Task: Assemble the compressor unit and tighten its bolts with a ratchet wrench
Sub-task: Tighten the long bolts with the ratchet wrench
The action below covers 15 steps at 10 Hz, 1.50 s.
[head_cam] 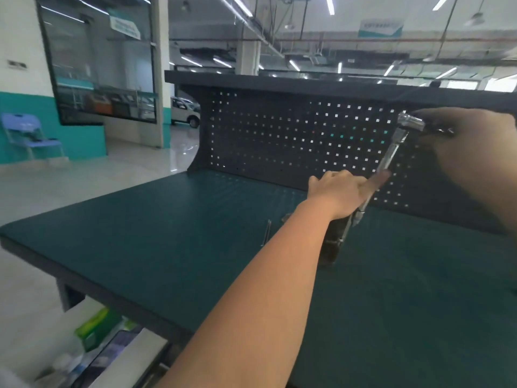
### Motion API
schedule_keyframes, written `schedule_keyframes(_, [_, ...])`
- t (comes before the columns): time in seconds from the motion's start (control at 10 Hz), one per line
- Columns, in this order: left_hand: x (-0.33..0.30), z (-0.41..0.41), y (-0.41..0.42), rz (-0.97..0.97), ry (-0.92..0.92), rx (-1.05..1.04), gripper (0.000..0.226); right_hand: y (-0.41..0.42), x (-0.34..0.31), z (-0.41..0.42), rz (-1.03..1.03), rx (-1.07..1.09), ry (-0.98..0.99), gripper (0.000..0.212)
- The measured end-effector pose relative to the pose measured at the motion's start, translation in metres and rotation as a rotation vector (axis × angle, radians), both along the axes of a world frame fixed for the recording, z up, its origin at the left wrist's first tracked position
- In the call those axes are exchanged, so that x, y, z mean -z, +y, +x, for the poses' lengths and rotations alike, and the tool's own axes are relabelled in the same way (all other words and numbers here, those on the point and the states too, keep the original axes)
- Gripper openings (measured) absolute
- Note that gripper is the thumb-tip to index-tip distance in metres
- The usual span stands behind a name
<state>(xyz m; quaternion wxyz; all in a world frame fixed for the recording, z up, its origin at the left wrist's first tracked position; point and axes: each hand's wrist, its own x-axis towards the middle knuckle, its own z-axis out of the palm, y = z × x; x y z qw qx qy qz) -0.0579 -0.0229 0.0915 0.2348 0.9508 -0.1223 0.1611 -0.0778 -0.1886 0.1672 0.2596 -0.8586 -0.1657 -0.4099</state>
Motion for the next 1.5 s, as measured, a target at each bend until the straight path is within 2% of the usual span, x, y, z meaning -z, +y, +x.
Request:
schedule_keyframes(0.1, [-0.001, 0.002, 0.001, 0.115, 0.019, -0.015, 0.090, 0.002, 0.002, 0.006, 0.026, 0.001, -0.005, 0.049])
schedule_keyframes(0.2, [0.002, 0.009, 0.002, 0.154, 0.013, -0.014, 0.067, 0.006, 0.003, 0.009, 0.003, 0.004, -0.030, 0.051])
schedule_keyframes(0.3, [0.003, 0.013, 0.004, 0.134, 0.019, -0.008, 0.064, 0.009, 0.001, 0.012, -0.090, 0.038, -0.071, 0.042])
schedule_keyframes(0.5, [0.002, 0.013, 0.007, 0.134, 0.023, 0.007, 0.063, 0.010, 0.005, 0.023, -0.263, 0.099, -0.151, 0.041])
schedule_keyframes(0.6, [0.002, 0.012, 0.007, 0.148, 0.014, 0.015, 0.060, 0.007, 0.012, 0.031, -0.221, 0.146, -0.103, 0.051])
schedule_keyframes(0.9, [0.003, 0.014, 0.008, 0.144, 0.004, 0.030, 0.063, -0.037, 0.004, 0.080, -0.216, 0.299, -0.139, 0.046])
schedule_keyframes(1.1, [0.003, 0.012, 0.009, 0.150, 0.004, 0.027, 0.063, -0.006, 0.006, 0.047, -0.287, 0.257, -0.129, 0.053])
schedule_keyframes(1.2, [0.003, 0.012, 0.009, 0.134, 0.013, 0.032, 0.065, 0.027, 0.001, 0.007, -0.325, 0.273, -0.101, 0.049])
schedule_keyframes(1.3, [0.002, 0.015, 0.010, 0.120, 0.016, 0.040, 0.070, 0.038, -0.003, -0.012, -0.338, 0.247, -0.022, 0.037])
schedule_keyframes(1.5, [0.003, 0.028, 0.010, 0.114, 0.007, 0.042, 0.076, 0.039, -0.004, -0.012, -0.345, 0.232, 0.036, 0.043])
